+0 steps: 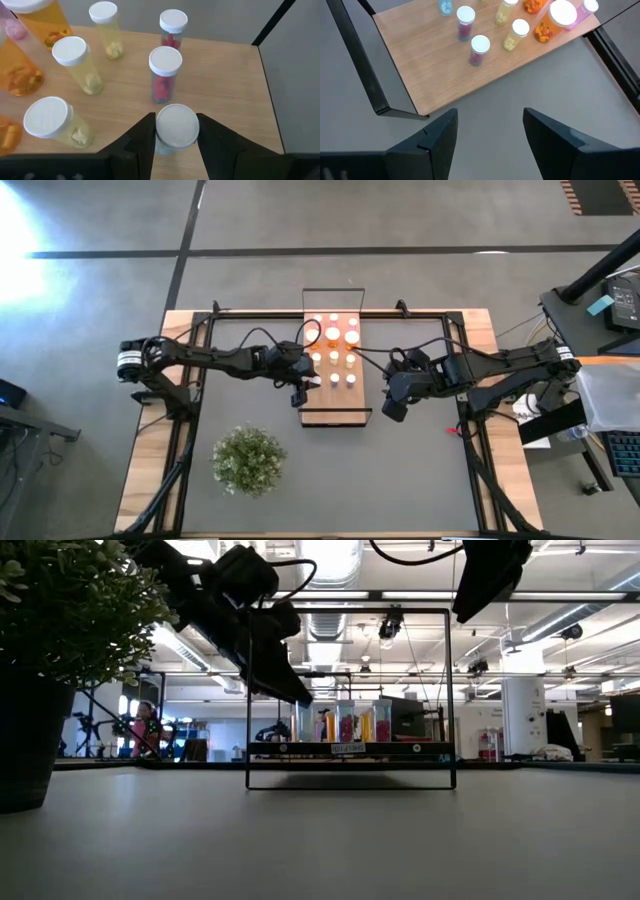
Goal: Pick and place medicine bottles onto shelf by color
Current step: Put the blue pill bottle on the shelf aligned with the other blue pill bottles, then return to Home Position
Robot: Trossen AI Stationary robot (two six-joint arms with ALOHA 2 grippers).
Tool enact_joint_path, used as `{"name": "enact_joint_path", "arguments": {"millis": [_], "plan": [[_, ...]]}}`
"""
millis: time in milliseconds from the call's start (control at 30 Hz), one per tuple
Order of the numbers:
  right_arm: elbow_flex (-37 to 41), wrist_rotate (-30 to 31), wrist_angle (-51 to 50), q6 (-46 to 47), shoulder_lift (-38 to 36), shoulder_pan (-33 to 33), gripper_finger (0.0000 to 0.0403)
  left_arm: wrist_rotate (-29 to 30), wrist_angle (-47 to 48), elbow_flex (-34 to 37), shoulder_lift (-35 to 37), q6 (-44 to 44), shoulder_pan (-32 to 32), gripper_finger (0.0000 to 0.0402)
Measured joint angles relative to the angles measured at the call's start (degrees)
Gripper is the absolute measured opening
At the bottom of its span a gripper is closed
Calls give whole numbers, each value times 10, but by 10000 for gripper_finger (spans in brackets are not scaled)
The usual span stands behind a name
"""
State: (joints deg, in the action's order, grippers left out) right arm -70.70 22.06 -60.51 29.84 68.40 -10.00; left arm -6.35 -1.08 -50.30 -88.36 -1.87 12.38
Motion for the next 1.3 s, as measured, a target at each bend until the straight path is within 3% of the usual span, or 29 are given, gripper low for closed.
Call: {"name": "enact_joint_path", "arguments": {"millis": [800, 1100, 1300], "plan": [[0, 0, 0, 0, 0, 0, 217, 3, -3, 0, -18, 20, -1, 121], [0, 0, 0, 0, 0, 0, 217, 4, -4, -6, -8, 20, -1, 206], [0, 0, 0, 0, 0, 0, 216, 3, 8, -5, 79, 15, 0, 234]]}}
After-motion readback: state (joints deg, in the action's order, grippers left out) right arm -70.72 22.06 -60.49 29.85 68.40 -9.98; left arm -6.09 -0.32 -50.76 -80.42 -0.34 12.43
